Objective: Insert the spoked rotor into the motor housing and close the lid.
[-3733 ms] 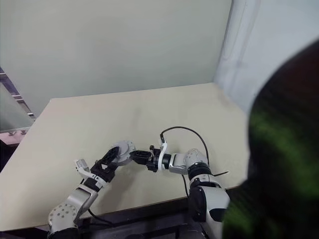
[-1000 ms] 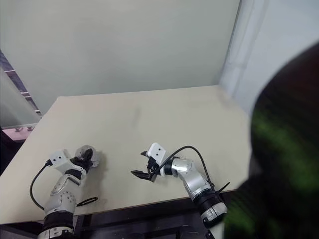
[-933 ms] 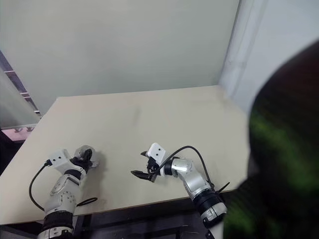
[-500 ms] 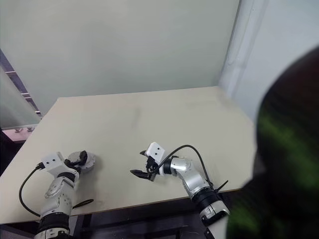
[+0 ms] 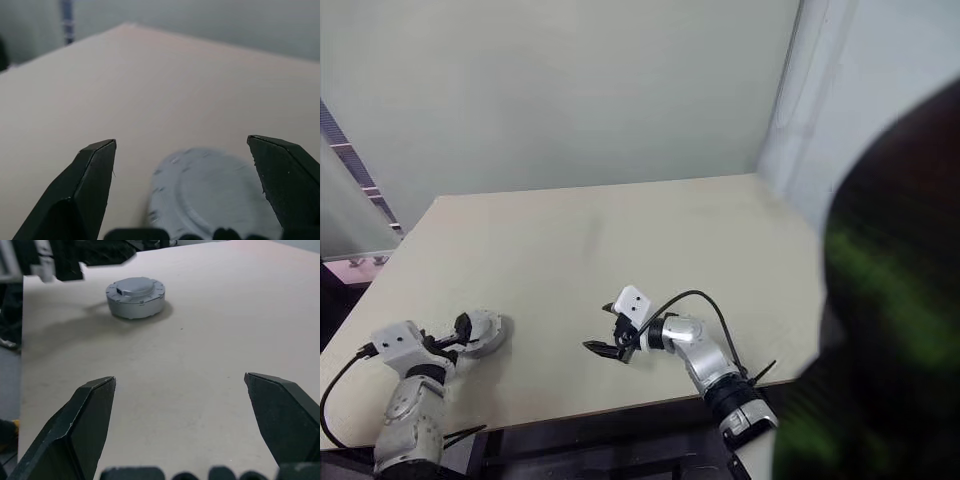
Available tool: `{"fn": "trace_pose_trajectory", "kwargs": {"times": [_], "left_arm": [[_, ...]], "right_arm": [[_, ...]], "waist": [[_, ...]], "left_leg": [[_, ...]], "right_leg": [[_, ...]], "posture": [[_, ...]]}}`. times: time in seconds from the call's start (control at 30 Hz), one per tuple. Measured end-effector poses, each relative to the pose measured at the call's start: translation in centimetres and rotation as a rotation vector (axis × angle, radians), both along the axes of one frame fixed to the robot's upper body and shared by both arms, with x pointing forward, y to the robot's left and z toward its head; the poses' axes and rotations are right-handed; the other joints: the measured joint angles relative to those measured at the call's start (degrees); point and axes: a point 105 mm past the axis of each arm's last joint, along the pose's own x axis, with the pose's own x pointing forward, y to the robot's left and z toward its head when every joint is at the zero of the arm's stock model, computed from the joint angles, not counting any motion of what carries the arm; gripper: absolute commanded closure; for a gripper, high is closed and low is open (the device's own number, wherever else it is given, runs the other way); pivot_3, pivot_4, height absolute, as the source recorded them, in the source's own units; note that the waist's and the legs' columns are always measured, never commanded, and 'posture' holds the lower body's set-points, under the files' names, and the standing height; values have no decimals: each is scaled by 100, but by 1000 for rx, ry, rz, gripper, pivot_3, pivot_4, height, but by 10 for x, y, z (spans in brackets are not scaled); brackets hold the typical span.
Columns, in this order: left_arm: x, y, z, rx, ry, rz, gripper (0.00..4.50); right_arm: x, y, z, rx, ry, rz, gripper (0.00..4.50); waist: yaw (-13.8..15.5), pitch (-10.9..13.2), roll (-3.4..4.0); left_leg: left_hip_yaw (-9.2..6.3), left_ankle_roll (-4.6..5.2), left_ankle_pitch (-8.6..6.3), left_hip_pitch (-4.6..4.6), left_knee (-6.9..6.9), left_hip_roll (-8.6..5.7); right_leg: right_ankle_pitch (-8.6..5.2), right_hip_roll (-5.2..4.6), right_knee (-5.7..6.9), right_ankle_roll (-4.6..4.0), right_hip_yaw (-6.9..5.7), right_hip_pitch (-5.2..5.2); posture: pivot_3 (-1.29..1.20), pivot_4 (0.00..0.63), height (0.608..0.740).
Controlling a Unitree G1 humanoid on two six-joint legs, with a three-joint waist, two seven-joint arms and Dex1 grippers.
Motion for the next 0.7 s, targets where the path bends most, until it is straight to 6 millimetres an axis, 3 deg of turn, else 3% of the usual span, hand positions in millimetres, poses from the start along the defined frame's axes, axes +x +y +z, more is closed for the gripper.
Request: {"fn": "trace_pose_trajectory", "kwargs": {"times": [0.17,0.33,0.5,0.7], "left_arm": [[-6,-58,36,87,-60,-400,16],[-11,-111,65,104,-112,-663,16],[-17,-139,59,78,-57,-791,16],[-14,-150,49,56,-18,-835,16]], "right_arm": [[16,-24,8,56,54,-126,0],[23,-63,11,68,75,-270,0],[17,-97,0,28,109,-395,0],[12,-104,1,16,122,-422,0]], "waist": [[-1,2,3],[-9,3,12],[-23,4,19],[-26,6,21]], "left_leg": [[3,0,0,-2,2,0],[12,1,-1,1,1,3],[13,2,0,3,-4,10],[25,2,0,4,4,16]], "right_leg": [[-7,-1,-3,-11,2,3],[-9,0,-5,-11,3,4],[-9,6,-3,-12,2,1],[-10,8,-3,-13,1,-1]], "posture": [[0,0,740],[0,0,740],[0,0,740],[0,0,740]]}}
